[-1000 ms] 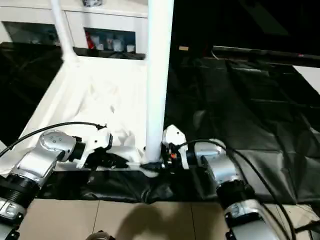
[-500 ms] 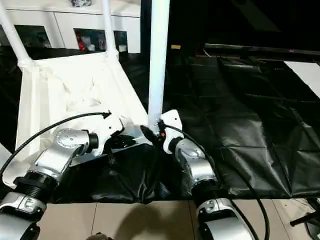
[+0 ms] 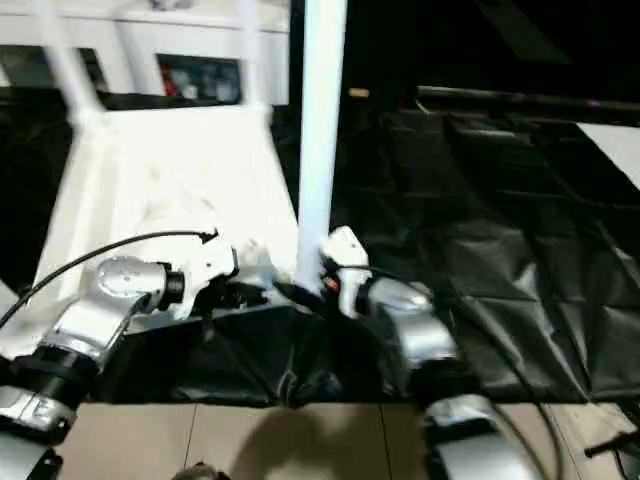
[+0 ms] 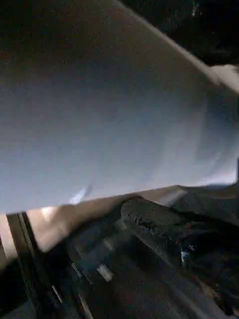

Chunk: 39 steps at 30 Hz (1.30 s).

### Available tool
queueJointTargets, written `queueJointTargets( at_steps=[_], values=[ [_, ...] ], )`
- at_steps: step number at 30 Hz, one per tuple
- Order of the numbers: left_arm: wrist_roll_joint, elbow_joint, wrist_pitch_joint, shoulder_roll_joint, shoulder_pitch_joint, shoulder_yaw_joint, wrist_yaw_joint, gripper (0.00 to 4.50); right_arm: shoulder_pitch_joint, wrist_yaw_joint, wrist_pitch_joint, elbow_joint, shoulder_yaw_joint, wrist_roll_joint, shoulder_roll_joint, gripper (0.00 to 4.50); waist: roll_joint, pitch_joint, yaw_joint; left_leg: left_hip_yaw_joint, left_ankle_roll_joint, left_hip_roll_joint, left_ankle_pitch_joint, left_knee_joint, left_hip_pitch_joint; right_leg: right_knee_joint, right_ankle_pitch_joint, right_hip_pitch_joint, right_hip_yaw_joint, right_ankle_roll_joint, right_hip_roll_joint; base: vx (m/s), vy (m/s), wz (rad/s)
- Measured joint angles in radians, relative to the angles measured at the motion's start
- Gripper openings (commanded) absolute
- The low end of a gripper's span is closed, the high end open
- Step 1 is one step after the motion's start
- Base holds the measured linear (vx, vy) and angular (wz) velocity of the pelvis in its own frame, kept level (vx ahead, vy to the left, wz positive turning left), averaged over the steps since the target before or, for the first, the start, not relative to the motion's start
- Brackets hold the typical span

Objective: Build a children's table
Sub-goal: Rotate leg to tighten

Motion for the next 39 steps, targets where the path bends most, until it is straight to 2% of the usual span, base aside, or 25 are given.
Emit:
queueJointTargets(
  at_steps=[2, 6, 9, 14, 23, 26, 29, 30, 32, 37, 38, 39],
  values=[
    [-0.010, 0.000, -0.001, 0.010, 0.000, -0.004, -0.041, 0.00, 0.002, 0.072, 0.000, -0.019, 0.023, 0.001, -0.027, 3.76, 0.000, 0.000, 0.003, 0.000, 0.000, 0.000, 0.000, 0.000, 0.000, 0.000, 0.000, 0.000, 0.000, 0.000, 0.000, 0.000, 0.000, 0.00],
    [-0.019, 0.000, -0.009, 0.023, 0.001, -0.016, -0.100, 0.00, 0.006, 0.173, 0.019, -0.045, 0.049, 0.008, -0.062, 3.39, 0.000, 0.000, 0.008, 0.000, 0.000, 0.000, 0.000, 0.001, 0.000, 0.000, 0.000, 0.000, 0.000, 0.000, 0.000, 0.000, 0.000, 0.00],
    [-0.020, 0.000, -0.017, 0.027, 0.001, -0.020, -0.119, 0.00, 0.006, 0.196, 0.024, -0.053, 0.055, 0.007, -0.070, 3.04, -0.001, 0.000, 0.012, 0.000, 0.000, 0.000, 0.000, 0.001, 0.000, 0.000, 0.000, 0.000, 0.000, 0.000, 0.000, 0.000, 0.000, 0.00],
    [-0.022, 0.000, -0.019, 0.028, 0.001, -0.022, -0.124, 0.00, 0.006, 0.197, 0.027, -0.054, 0.055, 0.007, -0.072, 2.70, -0.001, 0.001, 0.015, 0.000, 0.000, 0.000, 0.000, 0.000, 0.000, 0.000, 0.000, 0.000, 0.000, 0.000, 0.000, 0.000, 0.000, 0.00],
    [-0.022, -0.008, -0.021, 0.029, 0.011, -0.021, -0.123, 0.00, 0.029, 0.190, 0.045, -0.086, 0.054, 0.007, -0.071, 2.63, -0.001, 0.000, 0.016, 0.000, 0.001, 0.000, 0.000, 0.000, 0.000, 0.000, 0.000, 0.000, 0.000, 0.000, 0.000, 0.000, 0.000, 0.00],
    [-0.016, -0.008, -0.020, 0.028, 0.018, -0.011, -0.084, 0.00, 0.042, 0.114, 0.041, -0.081, 0.033, 0.002, -0.040, 2.63, -0.002, 0.000, 0.011, 0.000, 0.000, 0.000, 0.000, 0.001, 0.003, 0.001, 0.000, 0.001, 0.000, 0.000, 0.000, 0.000, 0.000, 0.00],
    [0.004, 0.000, -0.009, 0.007, 0.018, 0.007, 0.008, 0.00, 0.032, -0.047, 0.038, -0.039, -0.001, -0.014, 0.006, 2.62, -0.003, -0.001, -0.010, 0.000, -0.002, 0.001, 0.001, 0.002, 0.004, 0.002, 0.001, 0.002, 0.001, 0.000, 0.000, 0.000, 0.000, 0.00],
    [0.030, 0.006, 0.010, -0.023, 0.015, 0.023, 0.091, 0.00, 0.011, -0.186, 0.038, 0.010, -0.029, -0.023, 0.055, 2.62, -0.003, -0.001, -0.024, 0.000, -0.002, 0.000, 0.002, 0.002, 0.004, 0.002, -0.001, 0.004, 0.001, 0.003, 0.000, 0.000, 0.000, 0.00],
    [0.049, 0.009, 0.034, -0.052, 0.010, 0.029, 0.165, 0.00, -0.011, -0.317, 0.044, 0.045, -0.053, -0.031, 0.097, 2.62, -0.003, -0.002, -0.037, 0.000, -0.003, 0.000, 0.002, 0.002, 0.005, 0.001, -0.002, 0.005, 0.001, 0.004, 0.000, -0.028, 0.004, -0.04],
    [0.085, 0.016, 0.069, -0.111, 0.001, 0.034, 0.287, 0.00, -0.047, -0.530, 0.044, 0.102, -0.087, -0.047, 0.164, 2.62, 0.003, -0.006, -0.039, 0.000, -0.003, 0.000, 0.002, 0.000, 0.005, 0.001, -0.002, 0.005, 0.001, 0.004, 0.000, 0.000, 0.000, 0.00],
    [0.090, 0.020, 0.074, -0.121, -0.003, 0.034, 0.301, 0.00, -0.052, -0.552, 0.042, 0.108, -0.095, -0.050, 0.171, 3.18, 0.003, -0.006, -0.039, 0.000, -0.003, -0.001, 0.002, -0.001, 0.005, 0.001, -0.001, 0.004, 0.001, 0.003, 0.000, 0.000, 0.000, 0.00],
    [0.092, 0.022, 0.078, -0.127, -0.007, 0.034, 0.311, 0.00, -0.055, -0.565, 0.035, 0.114, -0.101, -0.054, 0.175, 3.18, 0.004, -0.006, -0.038, 0.000, -0.002, -0.001, 0.001, -0.001, 0.005, 0.001, 0.000, 0.004, 0.001, 0.000, 0.000, 0.000, 0.000, 0.00]
  ],
)
